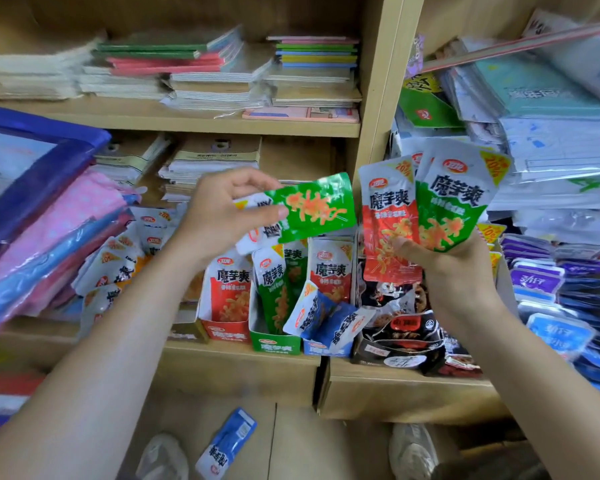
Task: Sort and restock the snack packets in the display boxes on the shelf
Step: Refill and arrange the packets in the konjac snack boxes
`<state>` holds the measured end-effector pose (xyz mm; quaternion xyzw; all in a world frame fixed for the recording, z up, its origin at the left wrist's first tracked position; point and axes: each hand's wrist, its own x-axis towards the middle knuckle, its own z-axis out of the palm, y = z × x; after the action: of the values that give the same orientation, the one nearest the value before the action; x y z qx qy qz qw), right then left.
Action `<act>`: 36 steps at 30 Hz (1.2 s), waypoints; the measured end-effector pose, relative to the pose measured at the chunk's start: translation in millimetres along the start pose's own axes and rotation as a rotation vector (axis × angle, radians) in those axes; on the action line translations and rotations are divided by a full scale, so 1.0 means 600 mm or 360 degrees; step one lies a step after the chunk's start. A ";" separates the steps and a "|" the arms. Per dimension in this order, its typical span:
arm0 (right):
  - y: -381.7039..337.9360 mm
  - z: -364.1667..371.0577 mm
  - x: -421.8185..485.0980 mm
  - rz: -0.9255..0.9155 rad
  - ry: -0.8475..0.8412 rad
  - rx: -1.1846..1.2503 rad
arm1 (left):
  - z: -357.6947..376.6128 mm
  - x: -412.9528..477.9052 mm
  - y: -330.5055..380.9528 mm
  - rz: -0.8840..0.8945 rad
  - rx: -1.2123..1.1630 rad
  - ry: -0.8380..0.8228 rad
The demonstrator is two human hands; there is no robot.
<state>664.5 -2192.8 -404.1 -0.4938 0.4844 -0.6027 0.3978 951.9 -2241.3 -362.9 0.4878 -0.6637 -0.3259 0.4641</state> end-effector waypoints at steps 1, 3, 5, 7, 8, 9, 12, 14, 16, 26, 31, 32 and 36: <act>0.000 0.001 0.001 0.0002 0.0006 0.0002 | -0.015 -0.002 0.006 -0.0001 -0.0011 0.0082; -0.001 0.007 0.001 -0.0005 0.0007 0.0005 | -0.049 -0.010 0.018 0.0020 0.0083 0.0130; -0.002 0.015 0.001 0.0010 -0.0007 0.0046 | -0.077 -0.019 0.031 0.0015 0.0280 -0.0003; -0.001 0.023 0.000 0.0067 -0.0045 0.0138 | -0.088 -0.028 0.034 -0.0035 0.0494 -0.0190; 0.000 0.026 0.000 0.0098 -0.0071 0.0185 | -0.086 -0.030 0.032 -0.0052 0.0594 -0.0251; 0.001 0.030 -0.001 0.0129 -0.0097 0.0224 | -0.081 -0.031 0.029 -0.0060 0.0669 -0.0295; 0.003 0.041 0.000 0.0199 -0.0143 0.0278 | -0.051 -0.032 0.007 -0.0166 0.0733 -0.0436; 0.003 0.048 0.001 0.0237 -0.0154 0.0305 | -0.028 -0.033 -0.008 -0.0254 0.0719 -0.0525; 0.002 0.053 0.002 0.0259 -0.0174 0.0324 | -0.008 -0.035 -0.013 -0.0250 0.0560 -0.0523; -0.007 0.100 0.006 0.0124 -0.0368 0.0322 | 0.001 -0.024 0.009 -0.0210 -0.0344 -0.0019; -0.017 0.143 0.005 0.0246 -0.0500 0.0328 | -0.031 -0.036 0.009 -0.0074 -0.0384 0.0323; -0.018 0.148 0.007 0.0307 -0.0496 0.0362 | -0.047 -0.038 0.004 -0.0056 -0.0396 0.0409; -0.016 0.159 0.019 0.0501 -0.0408 0.0482 | -0.115 -0.053 -0.020 -0.0017 -0.0258 0.0597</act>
<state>755.7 -2219.7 -388.5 -0.4194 0.4050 -0.5315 0.6145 1023.3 -2213.3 -358.3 0.5046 -0.5346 -0.2841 0.6155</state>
